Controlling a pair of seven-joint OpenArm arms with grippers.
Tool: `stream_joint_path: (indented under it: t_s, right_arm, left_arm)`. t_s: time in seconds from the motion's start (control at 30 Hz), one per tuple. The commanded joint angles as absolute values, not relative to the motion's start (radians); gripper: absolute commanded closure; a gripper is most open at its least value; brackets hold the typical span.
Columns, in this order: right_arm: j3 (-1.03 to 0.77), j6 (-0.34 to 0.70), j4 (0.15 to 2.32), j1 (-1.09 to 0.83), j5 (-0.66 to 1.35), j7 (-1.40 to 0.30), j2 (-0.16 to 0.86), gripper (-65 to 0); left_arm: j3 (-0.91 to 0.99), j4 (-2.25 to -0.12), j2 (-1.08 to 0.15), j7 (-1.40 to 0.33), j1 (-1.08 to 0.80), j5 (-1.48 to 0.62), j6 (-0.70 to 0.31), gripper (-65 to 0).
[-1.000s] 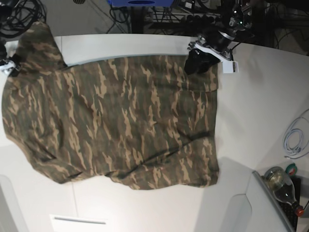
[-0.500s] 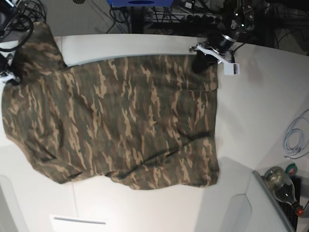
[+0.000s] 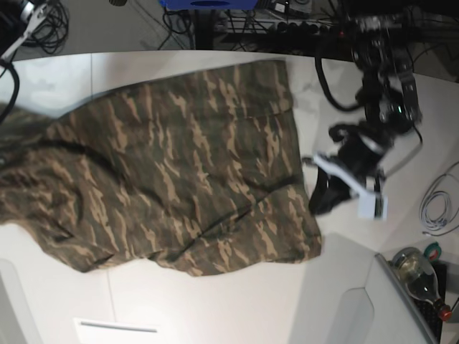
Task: Layout the t-shirt on the table in an organized manner, then fold the t-shirt properly
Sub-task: 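Lift the shirt corner with the left gripper, then fold the held corner with the left gripper toward the shirt center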
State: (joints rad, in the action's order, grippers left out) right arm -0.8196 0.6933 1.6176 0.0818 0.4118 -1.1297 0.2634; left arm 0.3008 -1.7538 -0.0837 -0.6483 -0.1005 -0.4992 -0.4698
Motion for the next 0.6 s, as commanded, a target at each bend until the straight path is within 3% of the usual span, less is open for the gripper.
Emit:
stream_joint_path:
  t_s: [0.0,0.2,0.47,0.57]
  right_arm:
    - [-0.802,0.694,1.649,0.133,0.420,-1.127,0.309,0.0]
    - [-0.714,0.693,1.661,0.223,0.320,-1.202,0.346,0.0]
    - [-0.714,0.693,1.639,0.065,0.302,-1.072,0.242,0.0]
    - [-0.714,0.691,1.639,0.022,0.302,-1.046,0.214,0.0]
  left_arm:
    - [0.302,-1.784,-0.088,-0.648,-0.038,-0.516,-0.475,0.0]
    - [0.275,-1.788,-0.071,-0.783,0.073,-0.519,-0.435,0.0]
    - [0.252,-1.698,-0.024,-0.779,-0.196,-0.526,-0.435,0.0]
    - [0.165,-1.621,-0.012,-0.745,-0.260,-0.526,-0.493,-13.2]
